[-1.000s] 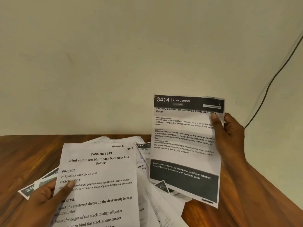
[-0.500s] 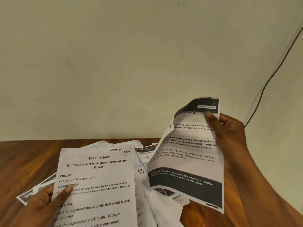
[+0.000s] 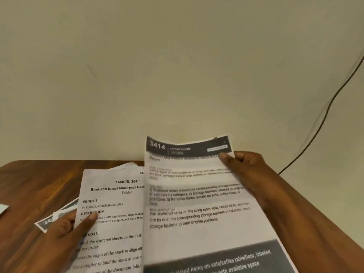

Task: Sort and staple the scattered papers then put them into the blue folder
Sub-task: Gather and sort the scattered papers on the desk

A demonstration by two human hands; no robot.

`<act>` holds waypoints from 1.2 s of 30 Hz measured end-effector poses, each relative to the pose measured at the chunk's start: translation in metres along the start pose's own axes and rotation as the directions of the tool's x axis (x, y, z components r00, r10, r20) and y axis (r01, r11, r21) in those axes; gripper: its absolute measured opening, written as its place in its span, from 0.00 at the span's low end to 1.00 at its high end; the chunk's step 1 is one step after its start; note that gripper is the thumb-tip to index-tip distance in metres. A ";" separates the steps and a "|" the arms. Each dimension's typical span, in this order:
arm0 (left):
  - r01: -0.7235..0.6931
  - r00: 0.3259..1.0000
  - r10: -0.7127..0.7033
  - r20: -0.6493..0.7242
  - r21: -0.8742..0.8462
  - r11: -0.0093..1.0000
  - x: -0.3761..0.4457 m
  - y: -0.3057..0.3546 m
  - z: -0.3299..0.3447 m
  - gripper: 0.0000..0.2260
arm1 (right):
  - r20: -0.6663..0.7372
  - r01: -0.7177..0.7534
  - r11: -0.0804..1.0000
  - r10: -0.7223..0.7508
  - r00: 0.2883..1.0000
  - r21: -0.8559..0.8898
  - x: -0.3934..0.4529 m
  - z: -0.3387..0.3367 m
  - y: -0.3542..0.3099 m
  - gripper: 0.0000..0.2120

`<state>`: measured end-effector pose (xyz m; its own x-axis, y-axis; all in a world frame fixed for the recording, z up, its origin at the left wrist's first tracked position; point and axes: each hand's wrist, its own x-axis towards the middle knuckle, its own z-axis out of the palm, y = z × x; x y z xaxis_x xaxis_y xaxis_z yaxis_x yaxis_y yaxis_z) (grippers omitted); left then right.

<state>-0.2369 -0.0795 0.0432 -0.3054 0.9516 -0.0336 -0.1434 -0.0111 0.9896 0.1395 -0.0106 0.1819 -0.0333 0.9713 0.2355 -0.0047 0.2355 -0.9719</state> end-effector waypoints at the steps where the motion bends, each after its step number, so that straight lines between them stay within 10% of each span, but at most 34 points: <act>1: 0.006 1.000 -0.006 0.014 -0.010 1.000 -0.001 0.000 0.000 0.09 | 0.071 -0.061 0.997 0.058 0.996 0.038 -0.001 0.008 0.008 0.12; 8: 0.001 0.998 0.004 0.060 -0.070 0.998 -0.012 0.006 0.000 0.13 | 0.274 -0.245 0.969 0.246 0.930 -0.036 0.001 0.043 0.062 0.12; 21: -0.050 0.997 0.056 0.051 -0.104 0.993 -0.013 0.002 0.001 0.28 | 0.108 -0.354 0.928 0.366 0.924 -0.114 0.006 0.052 0.071 0.14; 36: -0.081 0.993 0.072 -0.094 -0.095 0.992 0.007 0.004 -0.026 0.09 | -0.061 -0.285 0.952 0.280 0.958 -0.109 0.024 0.003 0.079 0.11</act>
<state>-0.2639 -0.0805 0.0432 -0.4022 0.9152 0.0252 -0.2066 -0.1176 0.9713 0.1354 0.0311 0.1106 0.0280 0.9985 -0.0465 0.1138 -0.0494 -0.9923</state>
